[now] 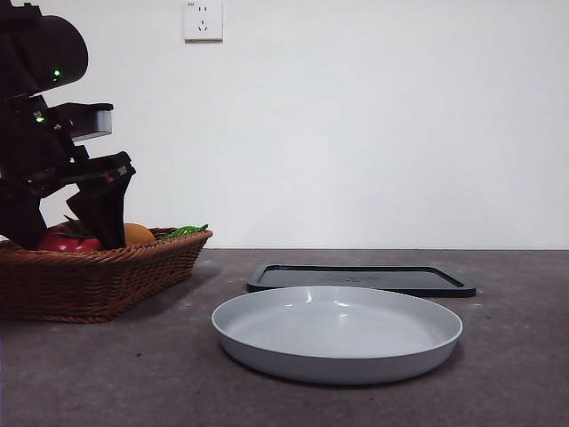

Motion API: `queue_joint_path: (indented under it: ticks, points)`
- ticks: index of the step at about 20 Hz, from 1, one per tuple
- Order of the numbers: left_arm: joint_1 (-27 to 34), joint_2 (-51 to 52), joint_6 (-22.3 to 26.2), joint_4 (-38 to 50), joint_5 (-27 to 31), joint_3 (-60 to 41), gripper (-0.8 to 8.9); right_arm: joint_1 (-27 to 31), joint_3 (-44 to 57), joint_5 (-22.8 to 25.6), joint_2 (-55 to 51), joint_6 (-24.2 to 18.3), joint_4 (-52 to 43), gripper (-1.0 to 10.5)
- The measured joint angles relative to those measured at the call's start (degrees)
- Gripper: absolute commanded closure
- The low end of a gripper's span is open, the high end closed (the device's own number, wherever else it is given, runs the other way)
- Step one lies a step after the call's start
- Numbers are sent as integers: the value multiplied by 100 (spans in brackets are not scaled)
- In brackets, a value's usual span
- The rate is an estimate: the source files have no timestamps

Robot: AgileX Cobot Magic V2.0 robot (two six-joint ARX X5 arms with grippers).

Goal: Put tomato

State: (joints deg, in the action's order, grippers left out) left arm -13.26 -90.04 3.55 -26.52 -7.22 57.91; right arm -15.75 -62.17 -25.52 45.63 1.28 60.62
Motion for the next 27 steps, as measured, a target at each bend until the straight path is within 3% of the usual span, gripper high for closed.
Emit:
queue_joint_path:
  ticks: [6,12,16,21,27]
  points:
    - [0,168,-4,-225,2,92,449,0,0,2,0,0,0,504]
    - [-227,1058,-35,-848,-247,1054,448,0,0,0,0,2,0,504]
    - [-824,1252,-136,-938,-938,1213,448,0,0,0,0,2,0,504]
    - [-1902,962,-151,-695,-960,1213,448,0,0,0,0,0,0,504]
    - [-2667,-48,-151,-61,-957,1213,448,0,0,0,0,0,0,504]
